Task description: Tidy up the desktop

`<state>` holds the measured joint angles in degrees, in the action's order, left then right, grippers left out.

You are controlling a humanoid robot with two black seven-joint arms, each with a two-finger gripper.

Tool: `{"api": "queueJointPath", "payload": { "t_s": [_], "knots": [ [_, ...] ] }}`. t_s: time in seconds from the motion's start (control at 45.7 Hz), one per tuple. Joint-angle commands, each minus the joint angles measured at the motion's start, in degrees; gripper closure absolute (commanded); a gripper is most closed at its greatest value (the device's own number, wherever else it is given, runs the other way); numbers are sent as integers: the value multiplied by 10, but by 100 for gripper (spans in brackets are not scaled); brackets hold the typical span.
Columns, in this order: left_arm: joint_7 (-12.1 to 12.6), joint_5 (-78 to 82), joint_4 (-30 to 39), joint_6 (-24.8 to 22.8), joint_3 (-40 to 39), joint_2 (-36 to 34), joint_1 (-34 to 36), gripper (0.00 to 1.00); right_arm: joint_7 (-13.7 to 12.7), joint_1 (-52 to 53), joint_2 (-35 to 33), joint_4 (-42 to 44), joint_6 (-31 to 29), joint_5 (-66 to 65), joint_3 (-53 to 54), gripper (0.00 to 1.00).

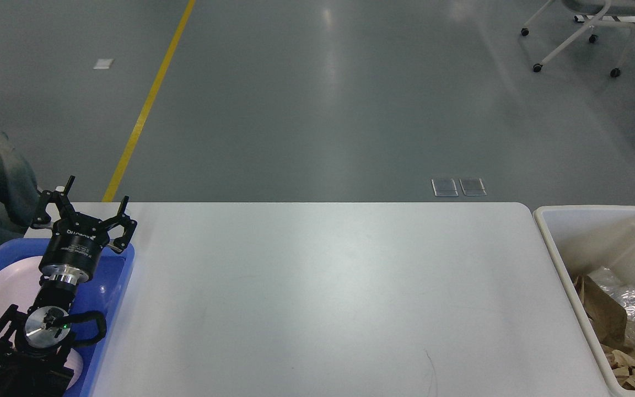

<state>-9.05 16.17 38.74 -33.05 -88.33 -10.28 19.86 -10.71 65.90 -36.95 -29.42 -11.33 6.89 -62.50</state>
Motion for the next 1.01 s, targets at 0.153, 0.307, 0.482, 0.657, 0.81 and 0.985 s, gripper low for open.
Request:
{"api": "queueJointPath", "payload": {
  "t_s": [0.153,0.307,0.482,0.657,0.81,0.985],
  "knots": [
    [0,0,0,0,0,0,0,4,-3,-232,101,150,199,-1,106,100],
    [0,0,0,0,0,0,0,4,-3,-294,159,197,240,0,127,100],
    [0,0,0,0,0,0,0,4,-2,-321,179,215,248,0,145,100],
    [0,0,-1,0,0,0,0,4,-2,-326,179,215,251,0,147,100],
    [0,0,0,0,0,0,0,4,-2,-329,180,214,279,-1,143,0],
    [0,0,0,0,0,0,0,4,-2,-332,188,209,289,-1,147,0]
  ]
}}
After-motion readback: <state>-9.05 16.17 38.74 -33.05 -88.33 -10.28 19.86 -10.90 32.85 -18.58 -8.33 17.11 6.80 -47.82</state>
